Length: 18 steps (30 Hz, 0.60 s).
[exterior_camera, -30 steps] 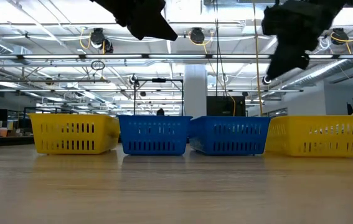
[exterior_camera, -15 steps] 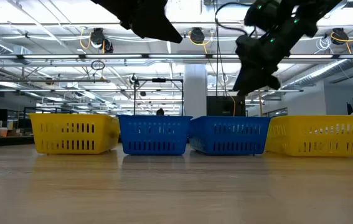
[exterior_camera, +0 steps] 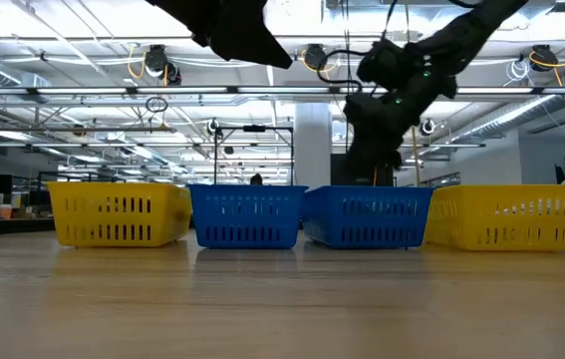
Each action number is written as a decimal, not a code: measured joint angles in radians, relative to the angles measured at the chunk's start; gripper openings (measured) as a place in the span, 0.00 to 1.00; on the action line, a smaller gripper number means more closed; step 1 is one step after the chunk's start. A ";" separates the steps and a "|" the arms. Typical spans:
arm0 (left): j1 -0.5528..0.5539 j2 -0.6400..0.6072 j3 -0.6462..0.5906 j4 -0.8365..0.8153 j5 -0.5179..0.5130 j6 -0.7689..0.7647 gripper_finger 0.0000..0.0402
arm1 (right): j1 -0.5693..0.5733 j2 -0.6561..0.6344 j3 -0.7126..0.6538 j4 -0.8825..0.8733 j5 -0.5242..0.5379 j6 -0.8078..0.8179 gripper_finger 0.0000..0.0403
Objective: Pick & Place Travel size toiletries
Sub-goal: Put the white toothpaste into the right yellow bin
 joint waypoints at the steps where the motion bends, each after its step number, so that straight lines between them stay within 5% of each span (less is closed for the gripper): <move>1: 0.002 0.000 0.000 0.000 0.000 0.000 0.30 | -0.001 0.017 0.031 -0.020 0.014 -0.047 0.27; 10: 0.016 0.000 0.000 -0.012 0.000 -0.035 0.30 | -0.001 0.150 0.282 -0.357 0.262 -0.540 0.27; 18: 0.028 0.000 0.000 -0.024 0.000 -0.050 0.30 | -0.001 0.266 0.384 -0.494 0.442 -0.712 0.27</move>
